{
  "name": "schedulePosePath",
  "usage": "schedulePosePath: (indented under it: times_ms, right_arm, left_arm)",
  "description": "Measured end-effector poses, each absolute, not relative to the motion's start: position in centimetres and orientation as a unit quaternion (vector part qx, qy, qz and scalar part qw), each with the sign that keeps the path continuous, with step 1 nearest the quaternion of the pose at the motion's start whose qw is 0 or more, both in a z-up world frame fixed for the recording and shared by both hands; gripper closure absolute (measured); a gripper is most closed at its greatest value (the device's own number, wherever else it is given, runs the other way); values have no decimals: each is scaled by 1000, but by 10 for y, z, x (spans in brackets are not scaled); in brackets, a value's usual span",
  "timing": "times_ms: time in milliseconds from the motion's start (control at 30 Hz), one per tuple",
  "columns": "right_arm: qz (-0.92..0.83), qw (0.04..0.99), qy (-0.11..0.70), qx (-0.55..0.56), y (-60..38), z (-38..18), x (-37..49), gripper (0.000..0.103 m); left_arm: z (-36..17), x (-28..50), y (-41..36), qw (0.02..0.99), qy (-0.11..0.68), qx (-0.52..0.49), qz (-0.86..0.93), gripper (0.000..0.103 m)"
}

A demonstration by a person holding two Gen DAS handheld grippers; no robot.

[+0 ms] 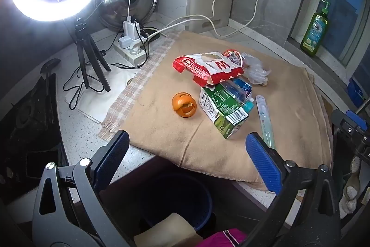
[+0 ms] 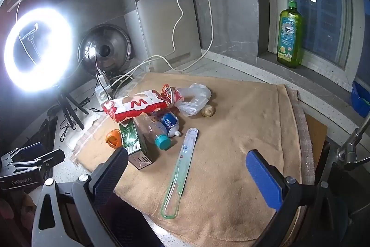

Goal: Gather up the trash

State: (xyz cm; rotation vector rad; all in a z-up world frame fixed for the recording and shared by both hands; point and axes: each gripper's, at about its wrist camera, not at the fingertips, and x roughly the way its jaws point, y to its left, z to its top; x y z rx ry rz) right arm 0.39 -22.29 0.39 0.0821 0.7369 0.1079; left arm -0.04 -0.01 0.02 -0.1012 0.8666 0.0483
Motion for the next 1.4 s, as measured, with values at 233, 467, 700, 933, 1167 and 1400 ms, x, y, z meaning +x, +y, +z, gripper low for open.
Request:
schedulePosePath:
  times_ms: [233,467,700,933,1167,1400]
  right_arm:
    - [55,932,357,38,-222,5,7,0]
    - [59,928,365,45,-221,4,12,0]
    - [62,927,367,48,-219,4,12,0]
    - [63,925,370,59,-221,2,16,0]
    - [64,925,371,61,-222,1,16,0]
    - [69,924,371,60,-217,1,17,0]
  left_arm:
    - [0,0,-1,904,423,-51,22,0]
    - [0,0,0,906,420,-51,23,0]
    - [10,6,7,906,420,-51,20,0]
    - [15,13,5,905,421,-62,8,0]
    - [6,11,2,905,418,-76,-1,0]
    - [5,10,0,906,417,-76,1,0]
